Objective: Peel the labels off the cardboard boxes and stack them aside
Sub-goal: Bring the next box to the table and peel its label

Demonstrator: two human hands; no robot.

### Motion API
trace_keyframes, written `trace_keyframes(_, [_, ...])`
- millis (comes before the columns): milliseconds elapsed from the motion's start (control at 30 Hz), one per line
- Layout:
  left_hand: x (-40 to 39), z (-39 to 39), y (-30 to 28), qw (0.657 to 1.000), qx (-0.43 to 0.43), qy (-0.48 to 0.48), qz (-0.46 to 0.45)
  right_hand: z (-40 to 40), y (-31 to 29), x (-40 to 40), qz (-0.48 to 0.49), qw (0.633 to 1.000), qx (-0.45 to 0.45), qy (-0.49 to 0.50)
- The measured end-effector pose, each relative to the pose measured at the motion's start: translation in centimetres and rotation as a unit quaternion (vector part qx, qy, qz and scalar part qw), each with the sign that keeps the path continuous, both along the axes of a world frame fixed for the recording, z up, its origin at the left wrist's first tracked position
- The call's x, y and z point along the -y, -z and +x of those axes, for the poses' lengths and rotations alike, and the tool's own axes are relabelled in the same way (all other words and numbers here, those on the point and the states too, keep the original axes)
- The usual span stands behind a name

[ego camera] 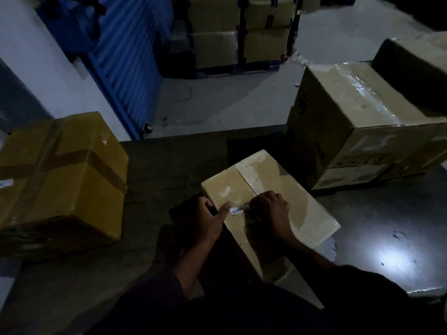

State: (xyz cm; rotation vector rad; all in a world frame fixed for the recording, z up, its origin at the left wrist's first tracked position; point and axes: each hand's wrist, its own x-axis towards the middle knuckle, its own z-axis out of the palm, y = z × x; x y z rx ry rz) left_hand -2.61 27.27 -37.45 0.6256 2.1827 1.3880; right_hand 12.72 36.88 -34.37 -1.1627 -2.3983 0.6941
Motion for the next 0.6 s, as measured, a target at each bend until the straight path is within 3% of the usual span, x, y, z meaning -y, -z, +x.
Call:
trace_keyframes(267, [0.35, 0.21, 0.3, 0.999, -0.044, 0.007, -0.006, 0.11, 0.5, -0.27, -0.005, 1.0, 0.015, -0.012])
trace_keyframes(600, [0.35, 0.22, -0.08, 0.999, -0.037, 0.012, -0.011, -0.05, 0.65, -0.31, 0.011, 1.0, 0.008, -0.018])
